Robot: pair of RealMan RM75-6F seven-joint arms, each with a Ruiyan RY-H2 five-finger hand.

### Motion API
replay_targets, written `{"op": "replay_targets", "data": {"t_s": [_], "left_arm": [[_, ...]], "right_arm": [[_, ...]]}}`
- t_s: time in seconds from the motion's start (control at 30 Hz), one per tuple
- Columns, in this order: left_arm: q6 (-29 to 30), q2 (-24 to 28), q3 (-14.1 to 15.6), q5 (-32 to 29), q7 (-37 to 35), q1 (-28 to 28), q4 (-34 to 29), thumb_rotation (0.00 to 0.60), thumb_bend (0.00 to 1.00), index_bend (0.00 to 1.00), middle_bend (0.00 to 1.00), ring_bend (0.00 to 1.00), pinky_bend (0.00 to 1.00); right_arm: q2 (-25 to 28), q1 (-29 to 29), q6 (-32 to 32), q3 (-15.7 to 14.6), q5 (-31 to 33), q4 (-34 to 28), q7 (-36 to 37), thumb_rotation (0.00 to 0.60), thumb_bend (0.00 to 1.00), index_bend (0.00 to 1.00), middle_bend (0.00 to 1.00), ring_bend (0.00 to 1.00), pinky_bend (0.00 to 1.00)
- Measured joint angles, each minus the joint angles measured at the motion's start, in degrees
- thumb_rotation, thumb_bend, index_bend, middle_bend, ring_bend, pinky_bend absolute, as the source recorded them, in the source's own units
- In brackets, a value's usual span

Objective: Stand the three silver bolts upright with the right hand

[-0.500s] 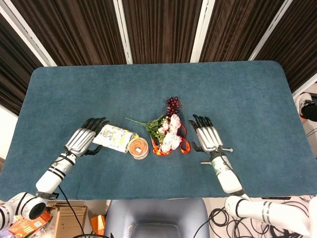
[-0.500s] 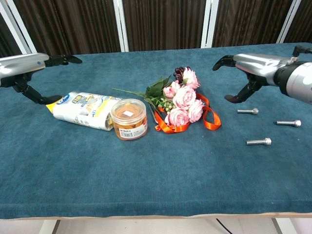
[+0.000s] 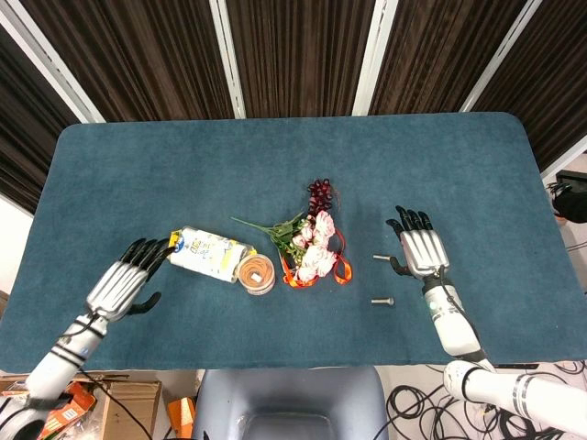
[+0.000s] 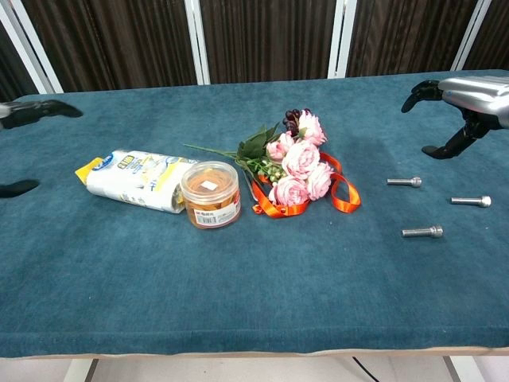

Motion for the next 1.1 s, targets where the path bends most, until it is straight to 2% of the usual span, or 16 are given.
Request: {"op": "replay_targets", "data": {"t_s": [0.23, 0.4, 0.6, 1.1], "left_arm": [[9.97, 1.15, 5.18, 7.61, -1.96, 5.95, 2.48, 0.600, 0.37, 0.00, 0.00, 0.00, 0.00], [15.42, 0.20, 7.88, 12.35, -4.63, 9.47, 7.15, 0.600, 0.37, 0.00, 0.00, 0.00, 0.00], [15.78, -0.35, 8.25, 11.98, -6.70, 10.55, 9.18, 0.600, 0.37, 0.00, 0.00, 0.00, 0.00], [15.11, -0.31, 7.79, 11.17, -8.13, 11.11, 10.78, 0.600, 0.37, 0.00, 0.00, 0.00, 0.00]], "right_arm": [[-1.91, 0.05, -2.33, -0.90, 0.71, 5.83, 2.32, 0.600, 0.31, 0.33, 0.00, 0.00, 0.00], [-8.35, 1.06, -3.58, -1.61, 0.41, 13.27, 3.27, 0.600, 0.31, 0.38, 0.00, 0.00, 0.00], [-13.74, 2.47, -4.05, -1.67, -0.04, 18.80, 3.52, 0.600, 0.31, 0.42, 0.00, 0.00, 0.00], [-16.94, 3.51, -5.70, -0.92, 0.75, 22.99, 3.15, 0.600, 0.31, 0.48, 0.00, 0.00, 0.00]]}}
